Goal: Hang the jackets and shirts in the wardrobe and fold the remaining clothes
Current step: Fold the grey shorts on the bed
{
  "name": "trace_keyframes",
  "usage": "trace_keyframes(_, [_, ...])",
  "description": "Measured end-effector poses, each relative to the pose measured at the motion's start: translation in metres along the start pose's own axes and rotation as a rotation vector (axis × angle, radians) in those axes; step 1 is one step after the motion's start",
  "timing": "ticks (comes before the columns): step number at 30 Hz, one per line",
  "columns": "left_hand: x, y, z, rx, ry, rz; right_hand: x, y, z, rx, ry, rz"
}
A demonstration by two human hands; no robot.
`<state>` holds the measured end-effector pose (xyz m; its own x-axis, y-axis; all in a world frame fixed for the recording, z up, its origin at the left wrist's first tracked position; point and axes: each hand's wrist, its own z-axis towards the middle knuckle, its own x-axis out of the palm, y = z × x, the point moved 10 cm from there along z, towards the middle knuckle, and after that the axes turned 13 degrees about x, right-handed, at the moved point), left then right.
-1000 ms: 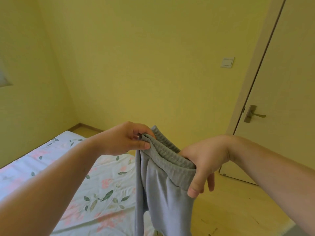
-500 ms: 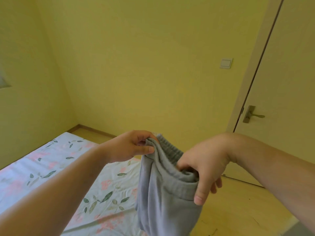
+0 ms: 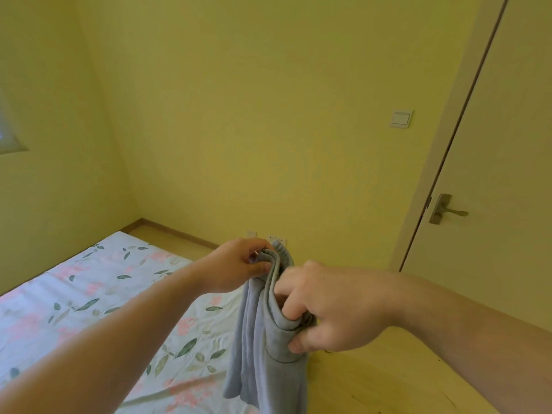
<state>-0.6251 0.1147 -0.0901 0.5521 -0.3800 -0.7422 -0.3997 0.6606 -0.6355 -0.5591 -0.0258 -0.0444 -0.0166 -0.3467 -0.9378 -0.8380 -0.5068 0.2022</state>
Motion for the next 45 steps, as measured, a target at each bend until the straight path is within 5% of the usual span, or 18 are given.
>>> trace_keyframes(8, [0.023, 0.002, 0.007, 0.001, 0.064, -0.022, 0.036, 0.001, 0.023, 0.024, 0.164, 0.179])
trace_keyframes(16, [0.03, 0.011, 0.006, -0.006, 0.041, -0.081, 0.052, -0.026, 0.023, 0.084, 0.311, 0.792])
trace_keyframes(22, [0.044, 0.018, 0.003, -0.003, 0.138, -0.068, 0.067, -0.018, 0.017, 0.131, 0.354, 0.21])
trace_keyframes(32, [0.018, 0.019, -0.018, -0.003, 0.133, -0.218, 0.066, -0.03, 0.008, 0.165, 0.233, 0.182])
trace_keyframes(37, [0.013, 0.011, -0.034, 0.058, 0.105, -0.018, 0.067, -0.104, -0.001, 0.463, 0.224, -0.015])
trace_keyframes(45, [0.026, -0.012, -0.041, 0.13, 0.084, 0.109, 0.076, -0.111, -0.004, 0.422, 0.197, -0.145])
